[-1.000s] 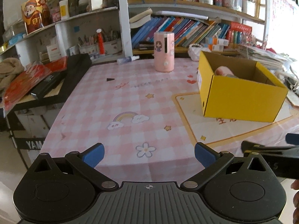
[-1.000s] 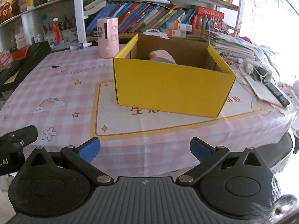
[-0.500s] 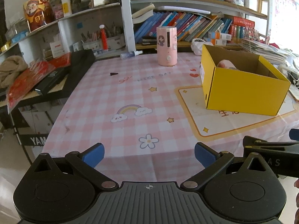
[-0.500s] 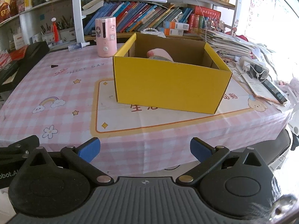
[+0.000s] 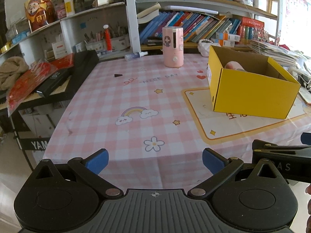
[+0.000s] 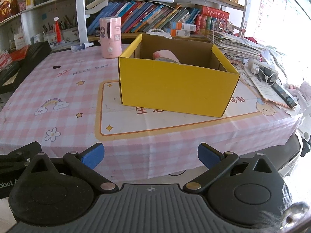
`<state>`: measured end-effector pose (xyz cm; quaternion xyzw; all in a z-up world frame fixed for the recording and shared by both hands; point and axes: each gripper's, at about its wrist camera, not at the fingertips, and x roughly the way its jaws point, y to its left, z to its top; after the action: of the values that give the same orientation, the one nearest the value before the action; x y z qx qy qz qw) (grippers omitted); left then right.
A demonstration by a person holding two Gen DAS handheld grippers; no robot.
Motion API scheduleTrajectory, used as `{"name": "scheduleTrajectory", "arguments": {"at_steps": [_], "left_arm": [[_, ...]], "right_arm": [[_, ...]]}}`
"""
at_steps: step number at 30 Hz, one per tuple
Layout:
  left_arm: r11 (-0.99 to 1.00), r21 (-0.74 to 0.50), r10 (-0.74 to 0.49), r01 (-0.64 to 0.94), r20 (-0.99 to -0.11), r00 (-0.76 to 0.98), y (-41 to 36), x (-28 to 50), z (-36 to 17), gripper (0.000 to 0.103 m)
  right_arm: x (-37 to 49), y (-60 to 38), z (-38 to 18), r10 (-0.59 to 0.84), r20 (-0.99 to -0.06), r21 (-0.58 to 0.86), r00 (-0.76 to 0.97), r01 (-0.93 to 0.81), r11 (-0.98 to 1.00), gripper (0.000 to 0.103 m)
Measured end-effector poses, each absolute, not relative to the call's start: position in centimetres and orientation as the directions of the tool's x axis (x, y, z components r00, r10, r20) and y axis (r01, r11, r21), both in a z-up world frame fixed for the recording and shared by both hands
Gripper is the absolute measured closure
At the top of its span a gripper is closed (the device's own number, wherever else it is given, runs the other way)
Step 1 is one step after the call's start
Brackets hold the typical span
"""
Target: Organize objects
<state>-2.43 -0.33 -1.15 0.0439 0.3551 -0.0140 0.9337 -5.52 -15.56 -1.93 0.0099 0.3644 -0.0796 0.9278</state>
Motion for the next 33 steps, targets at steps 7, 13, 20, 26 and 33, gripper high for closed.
{"name": "scheduleTrajectory", "arguments": {"at_steps": [7,13,20,26,33], "left_arm": [[0.996,0.071,0.003,0.058,-0.665,0.747,-0.31,-2.47,-1.13,0.000],[0.996,0.071,0.004,0.058,-0.665,0.747,-0.29,-2.46,-1.14,0.000],[0.996,0.068,0.004,0.056,-0.666,0.746,-0.44,-2.62,-1.15,0.000],[0.996,0.066,0.002,0.056,-0.668,0.744,-0.40,-2.67,-1.18,0.000],[0.997,0.062,0.000,0.056,-0.670,0.743,-0.49,-2.74,-1.22,0.000]], "right_arm": [[-5.67,-15.57,-1.90,-0.142,-0.678,-0.041,0.721,0.156,0.987,0.000],[-5.63,-15.56,-1.90,-0.141,-0.678,-0.041,0.722,0.155,0.987,0.000],[-5.76,-15.56,-1.95,-0.141,-0.678,-0.040,0.721,0.155,0.987,0.000],[-5.74,-15.54,-1.94,-0.141,-0.678,-0.041,0.721,0.155,0.987,0.000],[-5.78,-15.58,-1.95,-0.142,-0.679,-0.041,0.720,0.155,0.987,0.000]]}}
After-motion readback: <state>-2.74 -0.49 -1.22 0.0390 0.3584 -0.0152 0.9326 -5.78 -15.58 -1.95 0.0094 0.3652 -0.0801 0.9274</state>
